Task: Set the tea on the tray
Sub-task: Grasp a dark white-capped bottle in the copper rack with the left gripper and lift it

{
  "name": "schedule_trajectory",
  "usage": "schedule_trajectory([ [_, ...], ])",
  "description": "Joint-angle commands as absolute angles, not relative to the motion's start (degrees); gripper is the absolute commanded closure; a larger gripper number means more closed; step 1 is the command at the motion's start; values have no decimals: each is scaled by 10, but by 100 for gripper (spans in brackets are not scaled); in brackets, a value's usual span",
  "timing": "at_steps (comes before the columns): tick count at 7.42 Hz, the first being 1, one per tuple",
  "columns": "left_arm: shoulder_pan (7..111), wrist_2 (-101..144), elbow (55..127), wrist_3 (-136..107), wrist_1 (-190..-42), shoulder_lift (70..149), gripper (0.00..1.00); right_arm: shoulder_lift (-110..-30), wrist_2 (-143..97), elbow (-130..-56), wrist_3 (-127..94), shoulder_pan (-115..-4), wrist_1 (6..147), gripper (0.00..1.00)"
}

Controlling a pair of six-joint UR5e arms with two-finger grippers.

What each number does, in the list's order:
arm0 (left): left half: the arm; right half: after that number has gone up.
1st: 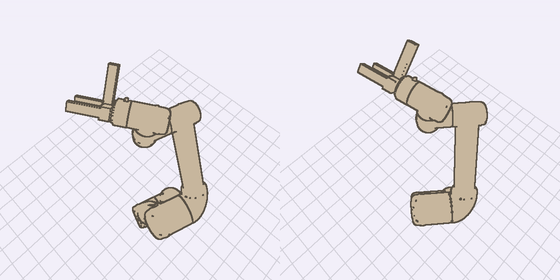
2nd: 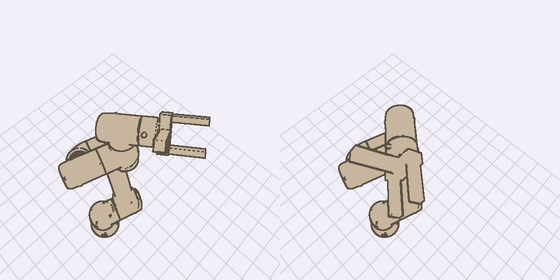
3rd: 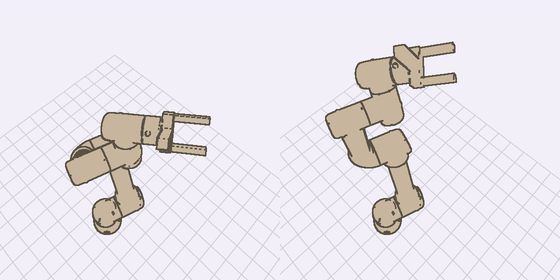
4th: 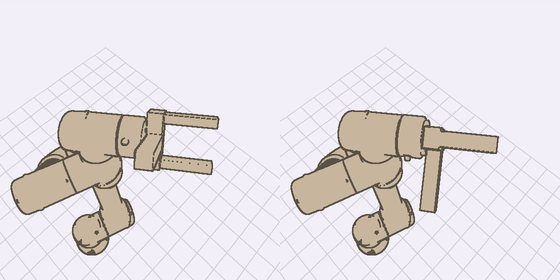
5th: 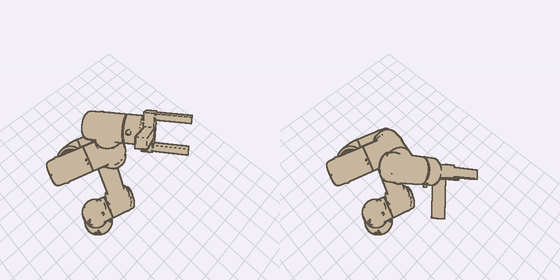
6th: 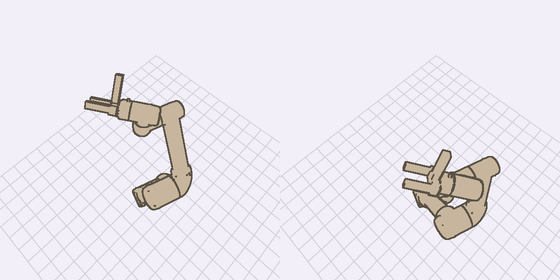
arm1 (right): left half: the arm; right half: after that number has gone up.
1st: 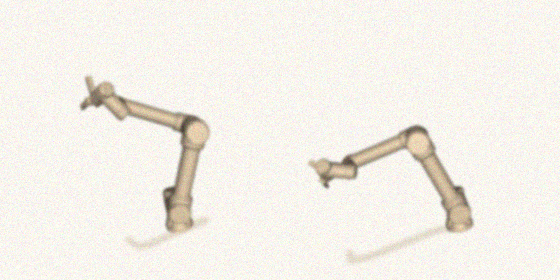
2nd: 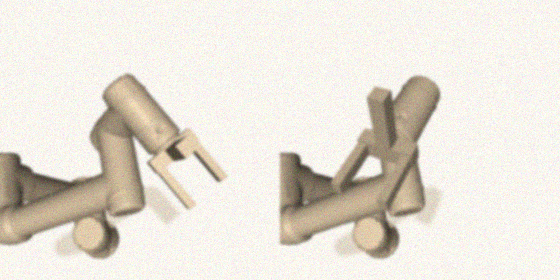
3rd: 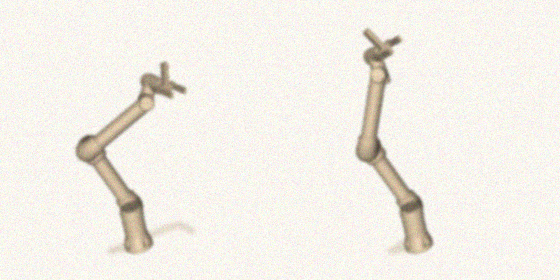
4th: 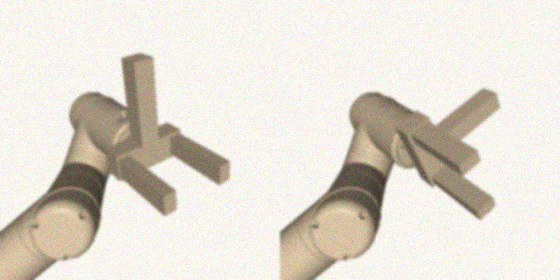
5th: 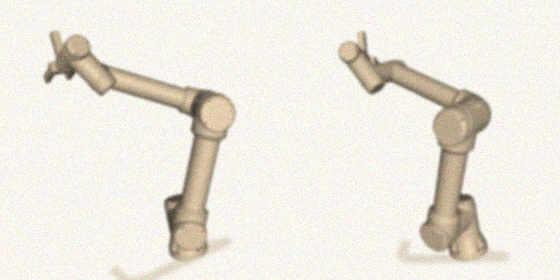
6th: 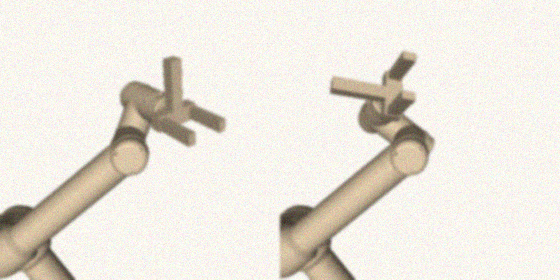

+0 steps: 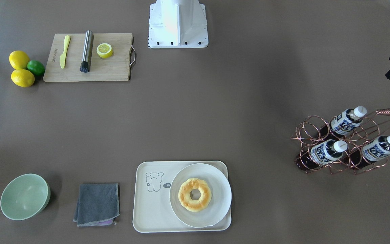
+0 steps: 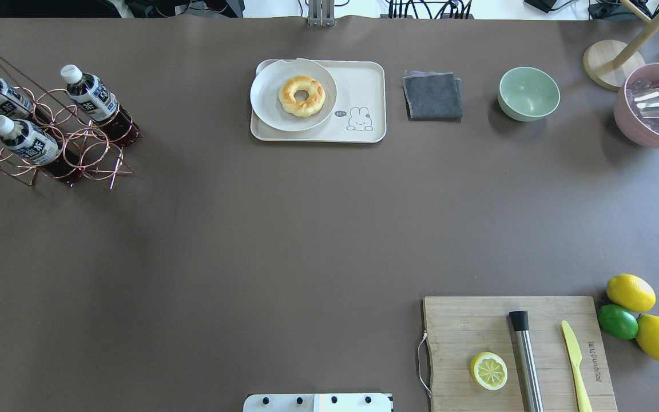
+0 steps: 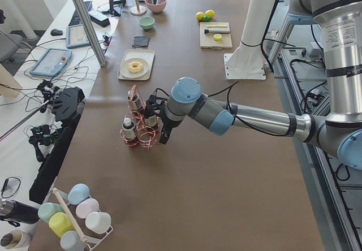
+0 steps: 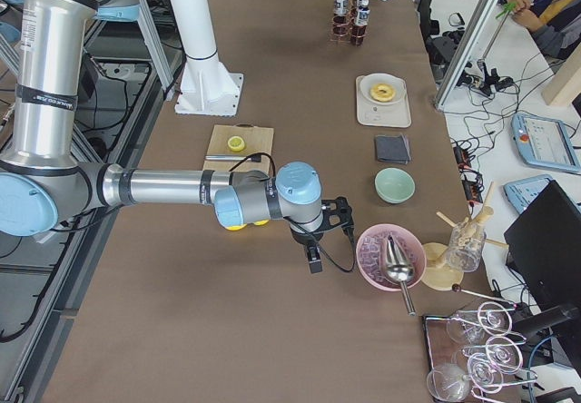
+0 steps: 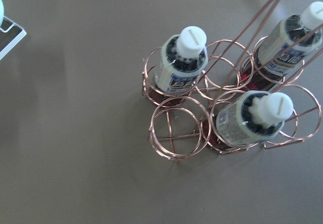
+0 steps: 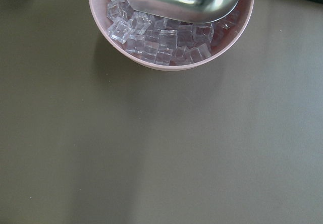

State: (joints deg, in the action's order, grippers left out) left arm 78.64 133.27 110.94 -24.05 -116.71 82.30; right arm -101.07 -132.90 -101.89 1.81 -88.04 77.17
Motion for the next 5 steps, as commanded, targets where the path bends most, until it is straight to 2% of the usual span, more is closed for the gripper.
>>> schedule_trajectory([
  [1,729,1272,1089,-258,-1170,877,3,-1011,-1329,-1018,18,-879,772,0],
  [5,651,1206,1054,-301,-1171,932,4,-1008,-1328,-1016,18,-873,772,0],
])
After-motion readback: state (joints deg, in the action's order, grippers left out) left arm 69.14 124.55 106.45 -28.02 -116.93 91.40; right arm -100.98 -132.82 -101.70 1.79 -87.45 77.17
